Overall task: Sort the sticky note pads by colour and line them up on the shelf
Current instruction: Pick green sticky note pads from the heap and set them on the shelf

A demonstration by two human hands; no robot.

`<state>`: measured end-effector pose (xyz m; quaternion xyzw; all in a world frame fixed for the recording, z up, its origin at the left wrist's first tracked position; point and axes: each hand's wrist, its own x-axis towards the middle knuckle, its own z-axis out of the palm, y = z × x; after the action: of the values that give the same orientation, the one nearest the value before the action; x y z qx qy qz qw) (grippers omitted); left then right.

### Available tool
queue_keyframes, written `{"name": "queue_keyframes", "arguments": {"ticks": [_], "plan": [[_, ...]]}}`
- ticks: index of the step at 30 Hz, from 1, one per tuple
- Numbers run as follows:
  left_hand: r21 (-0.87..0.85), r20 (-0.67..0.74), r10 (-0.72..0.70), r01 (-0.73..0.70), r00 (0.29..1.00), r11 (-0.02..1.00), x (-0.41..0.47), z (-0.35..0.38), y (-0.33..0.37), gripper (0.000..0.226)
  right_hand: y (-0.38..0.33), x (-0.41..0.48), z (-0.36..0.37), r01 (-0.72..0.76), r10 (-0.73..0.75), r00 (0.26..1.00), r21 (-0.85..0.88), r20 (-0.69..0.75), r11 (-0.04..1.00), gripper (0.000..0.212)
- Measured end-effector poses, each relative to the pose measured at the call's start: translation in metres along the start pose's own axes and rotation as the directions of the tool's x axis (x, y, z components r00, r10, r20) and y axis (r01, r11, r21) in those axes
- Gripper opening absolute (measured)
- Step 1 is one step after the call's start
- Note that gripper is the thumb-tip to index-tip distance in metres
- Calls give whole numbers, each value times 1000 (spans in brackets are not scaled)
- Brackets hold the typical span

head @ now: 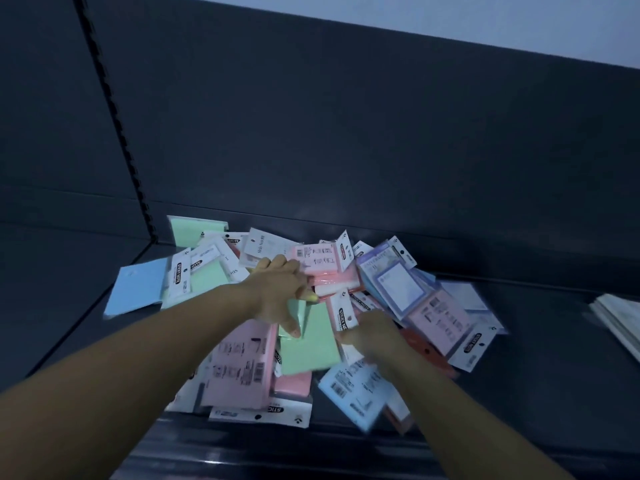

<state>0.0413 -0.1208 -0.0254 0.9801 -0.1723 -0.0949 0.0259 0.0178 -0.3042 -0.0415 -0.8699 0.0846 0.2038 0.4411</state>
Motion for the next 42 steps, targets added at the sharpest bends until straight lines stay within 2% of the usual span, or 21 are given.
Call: {"name": "queue_keyframes", "arguments": {"ticks": [2, 4, 7, 8, 11, 12, 14, 16, 20, 23, 28, 32, 34, 37, 39, 41, 42], "plan": [[-123, -67, -18, 10, 998, 992, -3, 1, 1, 44, -6, 2, -6, 18, -16, 1000, 127, -14, 992, 21], [-236, -121, -61, 31, 991, 971, -6, 2, 4, 40, -16, 2, -14, 75, -66, 997, 236, -45, 969, 14], [-499, -122, -160, 79, 980, 863, -8, 1, 5, 38, -30, 1, -26, 227, -203, 972, 262, -115, 938, 10], [-510, -110, -177, 97, 978, 855, -10, 1, 5, 38, -36, 0, -30, 268, -240, 962, 274, -130, 924, 11], [-360, -126, -192, 135, 973, 923, -12, 5, 2, 26, -47, -1, -34, 325, -285, 945, 369, -160, 871, 8], [-389, -124, -203, 141, 971, 910, -14, 4, 3, 20, -50, -2, -33, 321, -277, 947, 420, -164, 849, 6], [-537, -121, -232, 133, 965, 833, -17, 0, 3, 11, -53, -2, -32, 301, -248, 954, 527, -171, 795, 5], [-679, -143, -303, 129, 942, 723, -22, -12, 2, 19, -57, -3, -30, 282, -217, 960, 611, -180, 740, 6], [-907, -228, -488, 0, 842, 422, -37, -34, -10, 22, -69, -6, -24, 249, -148, 968, 751, -201, 612, 8], [-960, -245, -571, -115, 783, 254, -54, -41, -26, 25, -83, -14, -14, 257, -154, 967, 781, -205, 570, 10], [-973, -224, -718, -189, 659, 131, -98, -44, -57, 23, -121, -35, 29, 231, -199, 970, 804, -142, 548, 6], [-965, -220, -783, -245, 581, 89, -159, -53, -90, 13, -158, -55, 84, 181, -256, 966, 818, -43, 545, 9], [-968, -224, -802, -218, 554, 120, -195, -56, -109, 24, -180, -69, 119, 135, -270, 962, 813, 29, 566, 9], [-983, -180, -860, -50, 478, 178, -259, -57, -146, 31, -217, -97, 180, 45, -297, 937, 779, 184, 625, 4], [-979, -132, -884, 82, 448, 188, -302, -53, -171, 32, -238, -115, 222, -7, -317, 903, 746, 291, 665, 10], [-969, -121, -908, 149, 400, 195, -343, -45, -196, 37, -255, -137, 265, -57, -328, 866, 727, 377, 685, 15], [-968, -125, -927, 163, 352, 193, -362, -41, -208, 40, -262, -149, 287, -93, -333, 841, 721, 426, 687, 15]]}}
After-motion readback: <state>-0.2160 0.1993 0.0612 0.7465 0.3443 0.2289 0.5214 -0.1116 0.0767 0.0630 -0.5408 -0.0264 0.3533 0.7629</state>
